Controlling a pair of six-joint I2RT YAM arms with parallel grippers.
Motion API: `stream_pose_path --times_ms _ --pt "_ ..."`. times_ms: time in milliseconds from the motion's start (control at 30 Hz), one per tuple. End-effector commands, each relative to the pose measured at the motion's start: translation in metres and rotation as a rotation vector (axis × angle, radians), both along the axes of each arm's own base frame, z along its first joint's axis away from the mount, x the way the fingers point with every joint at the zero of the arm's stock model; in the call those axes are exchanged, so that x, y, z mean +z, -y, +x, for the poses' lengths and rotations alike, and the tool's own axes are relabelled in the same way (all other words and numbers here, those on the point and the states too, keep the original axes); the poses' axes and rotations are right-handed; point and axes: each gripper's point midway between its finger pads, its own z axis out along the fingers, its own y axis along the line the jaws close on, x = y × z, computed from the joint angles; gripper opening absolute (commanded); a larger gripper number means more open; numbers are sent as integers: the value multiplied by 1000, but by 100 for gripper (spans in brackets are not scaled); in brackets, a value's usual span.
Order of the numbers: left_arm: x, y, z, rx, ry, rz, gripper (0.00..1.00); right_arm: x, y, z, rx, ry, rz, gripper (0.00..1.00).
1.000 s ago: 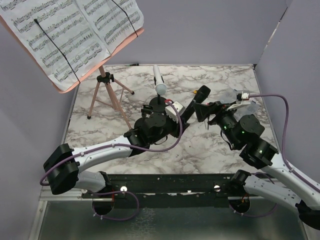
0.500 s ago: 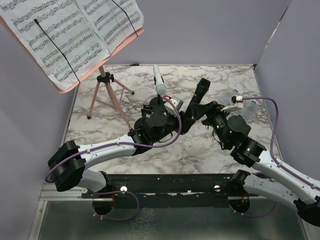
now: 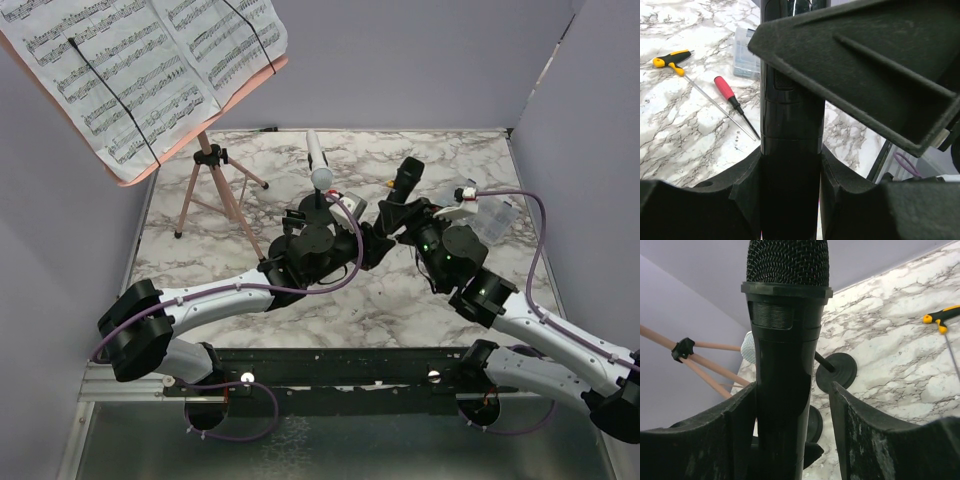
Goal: Pack up the instrument practice props
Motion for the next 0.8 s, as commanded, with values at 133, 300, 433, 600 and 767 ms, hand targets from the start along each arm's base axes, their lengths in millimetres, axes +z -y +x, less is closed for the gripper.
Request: stream_pose_path --times_ms 133,300,433,600,767 --pt "9 2 -8 -33 24 -58 0 0 3 8 -44 15 -45 28" --pt "0 -12 -2 28 36 -29 30 -3 2 14 -42 2 -136 3" --pt "-13 -33 8 115 61 72 60 -12 2 24 -21 -38 -282 1" --pt "-37 -62 17 210 56 248 76 -46 29 52 -54 -197 -461 1" --pt "-53 -101 18 305 24 336 91 -66 64 82 -88 -266 -571 1"
